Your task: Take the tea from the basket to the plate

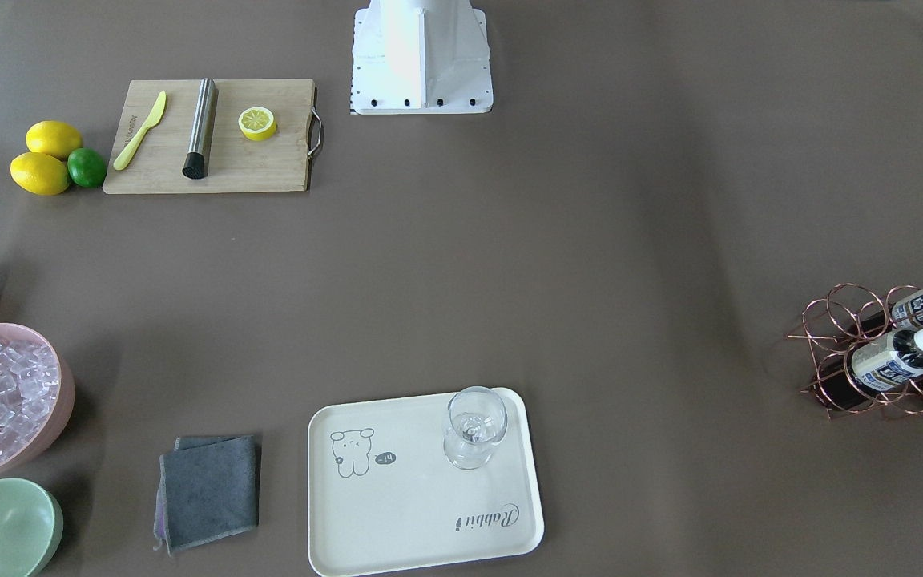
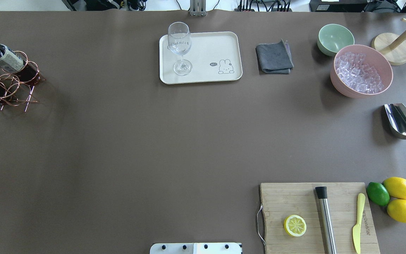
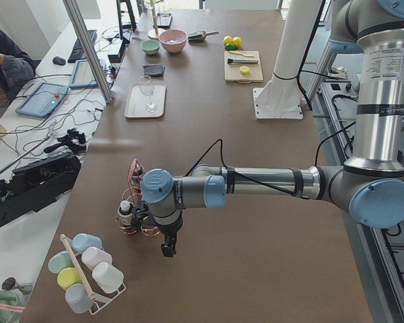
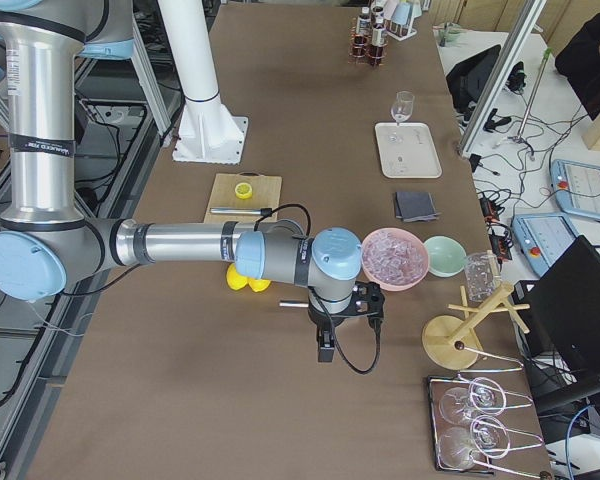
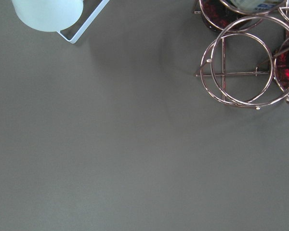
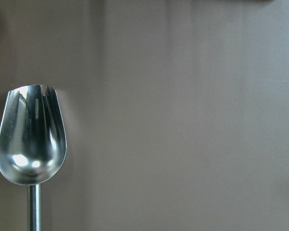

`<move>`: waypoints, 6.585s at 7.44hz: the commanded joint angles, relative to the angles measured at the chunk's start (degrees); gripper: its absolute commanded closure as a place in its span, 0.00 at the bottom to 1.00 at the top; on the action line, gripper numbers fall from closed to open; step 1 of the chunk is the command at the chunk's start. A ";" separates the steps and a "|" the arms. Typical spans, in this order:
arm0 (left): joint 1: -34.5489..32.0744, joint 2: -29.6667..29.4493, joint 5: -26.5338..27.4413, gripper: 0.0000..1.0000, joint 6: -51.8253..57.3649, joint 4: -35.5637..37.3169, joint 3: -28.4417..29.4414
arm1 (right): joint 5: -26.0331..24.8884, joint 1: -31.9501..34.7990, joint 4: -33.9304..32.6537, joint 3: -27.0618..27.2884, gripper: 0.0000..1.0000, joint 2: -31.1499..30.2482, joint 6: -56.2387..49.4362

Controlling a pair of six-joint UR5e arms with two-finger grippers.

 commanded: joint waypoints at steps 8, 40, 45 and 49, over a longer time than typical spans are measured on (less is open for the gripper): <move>-1.47 -6.38 -0.68 0.03 0.14 14.47 -8.48 | 0.13 1.36 0.09 -0.29 0.00 0.35 -0.26; 4.16 -17.14 -4.90 0.17 71.42 7.79 -3.05 | 2.95 1.36 -6.07 10.87 0.00 -0.62 0.09; 3.45 -17.05 -4.55 1.00 71.33 4.53 -3.23 | 2.95 1.36 -6.07 11.13 0.00 -0.62 0.00; -0.24 -19.24 1.23 1.00 71.06 12.05 -8.21 | 3.03 1.36 -6.07 11.48 0.00 -0.53 0.00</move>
